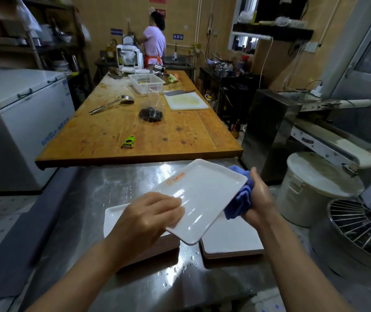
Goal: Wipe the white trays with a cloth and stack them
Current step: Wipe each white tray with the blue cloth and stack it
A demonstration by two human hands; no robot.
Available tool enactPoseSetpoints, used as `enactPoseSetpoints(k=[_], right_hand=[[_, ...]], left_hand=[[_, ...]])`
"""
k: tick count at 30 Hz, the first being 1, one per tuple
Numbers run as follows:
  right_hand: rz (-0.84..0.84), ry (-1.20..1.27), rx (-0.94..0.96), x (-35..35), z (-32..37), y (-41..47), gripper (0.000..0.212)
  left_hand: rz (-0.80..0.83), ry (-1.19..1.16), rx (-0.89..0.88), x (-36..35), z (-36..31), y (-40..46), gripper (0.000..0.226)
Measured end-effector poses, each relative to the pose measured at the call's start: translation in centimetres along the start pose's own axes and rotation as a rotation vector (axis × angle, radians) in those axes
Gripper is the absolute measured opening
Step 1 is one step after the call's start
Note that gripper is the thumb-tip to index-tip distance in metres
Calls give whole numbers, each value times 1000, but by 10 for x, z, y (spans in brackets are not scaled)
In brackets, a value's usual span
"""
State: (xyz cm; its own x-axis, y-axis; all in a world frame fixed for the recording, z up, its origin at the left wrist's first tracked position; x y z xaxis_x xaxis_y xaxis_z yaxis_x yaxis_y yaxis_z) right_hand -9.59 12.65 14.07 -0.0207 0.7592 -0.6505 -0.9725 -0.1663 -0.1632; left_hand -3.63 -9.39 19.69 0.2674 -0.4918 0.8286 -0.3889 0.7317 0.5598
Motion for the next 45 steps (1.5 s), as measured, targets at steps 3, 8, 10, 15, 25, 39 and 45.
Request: enactPoseSetpoints(k=[3, 8, 10, 15, 25, 39, 45], right_hand=[[-24, -61, 5, 2, -2, -5, 30], [-235, -157, 80, 23, -5, -13, 20], [-311, -163, 125, 33, -4, -15, 11], [-361, -140, 186, 51, -7, -15, 14], [-671, -684, 291, 62, 9, -31, 5], [-155, -1775, 107, -7, -29, 7, 48], [208, -1686, 277, -39, -57, -11, 41]], left_hand=[[24, 87, -30, -10, 1, -6, 25], [2, 83, 419, -32, 26, -19, 33], [-11, -198, 785, -46, 38, -33, 69], [-216, -1519, 1369, -100, 30, -52, 40], [-350, -1731, 1256, -116, 19, -28, 26], [-245, -1653, 1158, -127, 14, -11, 25], [-315, -1830, 1137, -142, 14, -10, 32]])
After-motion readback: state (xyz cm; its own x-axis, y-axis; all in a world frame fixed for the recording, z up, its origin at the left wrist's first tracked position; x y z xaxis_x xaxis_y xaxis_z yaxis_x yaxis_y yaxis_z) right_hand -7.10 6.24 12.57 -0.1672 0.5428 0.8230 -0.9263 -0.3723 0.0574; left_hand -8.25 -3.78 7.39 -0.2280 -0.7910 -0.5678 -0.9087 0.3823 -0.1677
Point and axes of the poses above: each hand's wrist, its own y-axis towards the middle knuckle, its own x-axis out of the back of the hand, z = x × y, the point moved 6 cm from there along y, towards the middle knuckle, and after that the axes turned 11 degrees about z, right-handed, at the moved point
